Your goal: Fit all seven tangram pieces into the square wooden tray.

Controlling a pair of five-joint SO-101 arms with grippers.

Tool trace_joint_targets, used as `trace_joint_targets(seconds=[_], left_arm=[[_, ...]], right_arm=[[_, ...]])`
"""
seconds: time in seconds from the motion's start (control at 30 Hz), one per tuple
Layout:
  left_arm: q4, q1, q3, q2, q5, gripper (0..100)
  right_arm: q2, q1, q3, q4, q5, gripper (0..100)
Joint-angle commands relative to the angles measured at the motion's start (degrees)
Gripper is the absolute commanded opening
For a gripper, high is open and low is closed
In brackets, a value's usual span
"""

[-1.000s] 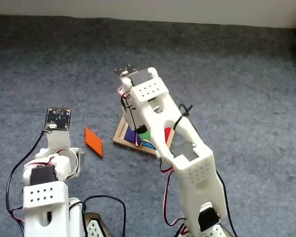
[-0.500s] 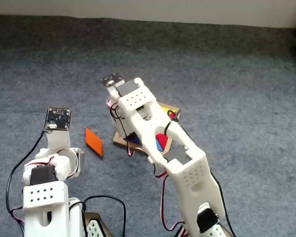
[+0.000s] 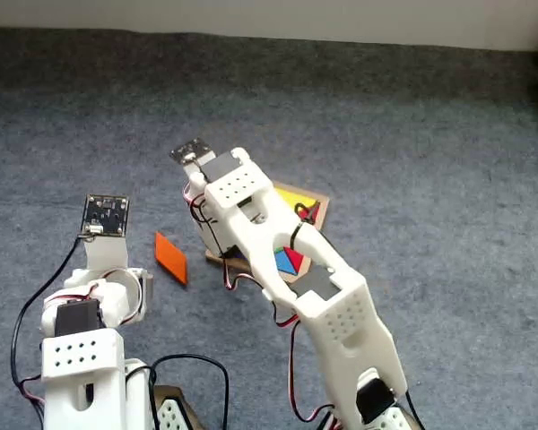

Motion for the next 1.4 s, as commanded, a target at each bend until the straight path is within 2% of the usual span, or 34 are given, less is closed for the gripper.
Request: trace_joint_targets(seconds=[0.0,0.3,0.53,0.67,0.8,1.07,1.37], left_arm=[[-0.79,-0.57,-0.13,-0.75,0.0,19],[-0.88,-0.57,-0.13,-0.75,0.0,19],[-0.88,-0.57,-0.13,-0.75,0.0,19],[-0.88,-0.57,-0.13,-0.75,0.0,19],[-0.88,-0.57,-0.13,-0.75,0.0,19],[-0.88,-0.57,-0.22,-0.75,0.0,19],[-0.7,-0.57,-0.75,-0.75,0.09,21]], right_arm=[[-5.14,0.75,-5.23,4.35,0.18,0.5],[-8.31,7.87,1.71,0.4,0.44,0.5],[-8.31,4.7,14.02,-9.45,0.53,0.5],[-8.4,1.71,14.73,-10.15,0.53,0.5],[-9.63,2.86,14.64,-9.71,0.53,0.5],[-24.13,8.48,15.52,-9.36,0.26,0.5],[-38.9,15.6,25.19,-10.07,0.18,0.5]])
